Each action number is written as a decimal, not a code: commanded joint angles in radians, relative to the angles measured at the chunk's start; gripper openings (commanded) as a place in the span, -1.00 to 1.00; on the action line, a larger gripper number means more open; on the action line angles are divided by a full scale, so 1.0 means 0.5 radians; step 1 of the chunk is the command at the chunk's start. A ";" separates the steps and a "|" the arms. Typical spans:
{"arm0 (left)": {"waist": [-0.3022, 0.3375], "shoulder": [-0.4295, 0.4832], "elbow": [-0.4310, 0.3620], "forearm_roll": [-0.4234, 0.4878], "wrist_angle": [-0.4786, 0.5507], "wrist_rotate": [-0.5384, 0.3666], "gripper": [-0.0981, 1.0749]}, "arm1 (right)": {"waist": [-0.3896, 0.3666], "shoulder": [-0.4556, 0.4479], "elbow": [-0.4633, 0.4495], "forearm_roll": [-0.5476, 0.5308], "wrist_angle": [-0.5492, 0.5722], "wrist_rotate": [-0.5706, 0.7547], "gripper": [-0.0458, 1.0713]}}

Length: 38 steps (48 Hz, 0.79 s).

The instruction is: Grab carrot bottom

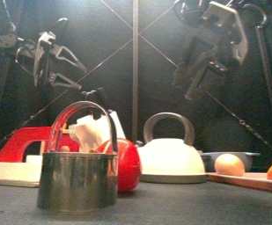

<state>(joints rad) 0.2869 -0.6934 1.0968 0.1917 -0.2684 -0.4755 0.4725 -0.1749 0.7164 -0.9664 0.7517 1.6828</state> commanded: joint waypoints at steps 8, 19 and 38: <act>-0.325 -0.003 0.000 0.196 -0.095 0.021 0.82 | 0.101 -0.031 0.046 0.472 -0.049 0.003 0.95; -0.463 -0.003 0.089 0.322 -0.310 0.074 0.82 | 0.092 0.052 0.034 0.776 -0.055 0.000 0.95; -0.485 -0.003 0.153 0.273 -0.325 0.083 0.82 | 0.083 0.255 0.031 0.945 -0.160 -0.003 0.95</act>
<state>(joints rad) 0.0460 -0.6964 1.1842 0.3375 -0.4218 -0.4372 0.5170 -0.0430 0.7486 -0.4955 0.6857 1.6828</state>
